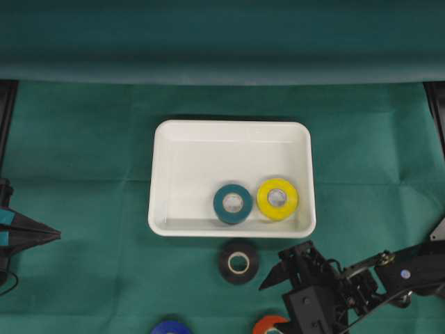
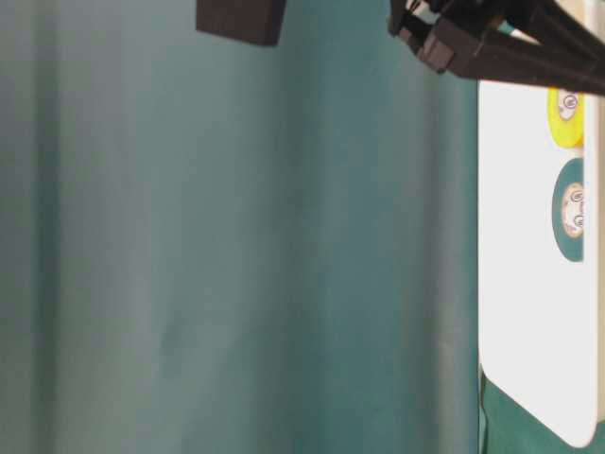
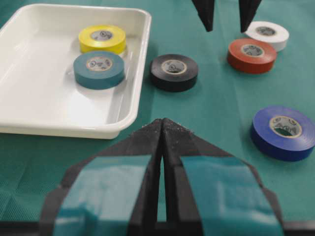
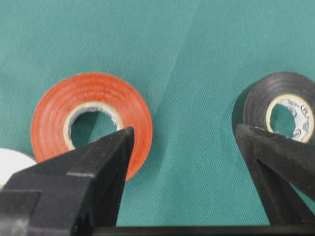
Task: Put the tape into the white case with the right arm.
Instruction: 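Reach the right gripper to the red tape roll and grip it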
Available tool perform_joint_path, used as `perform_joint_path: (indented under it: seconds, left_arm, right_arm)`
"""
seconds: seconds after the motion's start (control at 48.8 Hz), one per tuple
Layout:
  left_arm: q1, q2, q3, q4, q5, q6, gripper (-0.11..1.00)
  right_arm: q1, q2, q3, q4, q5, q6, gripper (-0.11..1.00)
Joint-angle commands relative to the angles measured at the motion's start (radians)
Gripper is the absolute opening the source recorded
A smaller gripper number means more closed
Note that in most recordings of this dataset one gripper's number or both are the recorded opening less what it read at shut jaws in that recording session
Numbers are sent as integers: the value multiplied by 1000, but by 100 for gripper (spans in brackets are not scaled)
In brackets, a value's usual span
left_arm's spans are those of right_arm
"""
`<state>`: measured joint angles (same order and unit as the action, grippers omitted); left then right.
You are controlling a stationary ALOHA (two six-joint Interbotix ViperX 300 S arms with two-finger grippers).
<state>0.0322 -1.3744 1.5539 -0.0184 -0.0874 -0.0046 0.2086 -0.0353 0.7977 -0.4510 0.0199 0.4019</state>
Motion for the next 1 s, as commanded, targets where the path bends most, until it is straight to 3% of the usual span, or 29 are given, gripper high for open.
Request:
perform_joint_path:
  seconds: [0.0, 0.984]
  left_arm:
    - [2, 9, -11, -2, -9, -2, 0]
    - [2, 9, -11, -2, -9, -2, 0]
  right_arm:
    - [3, -8, -26, -2, -8, -2, 54]
    - [20, 160, -60, -2, -51, 5, 53]
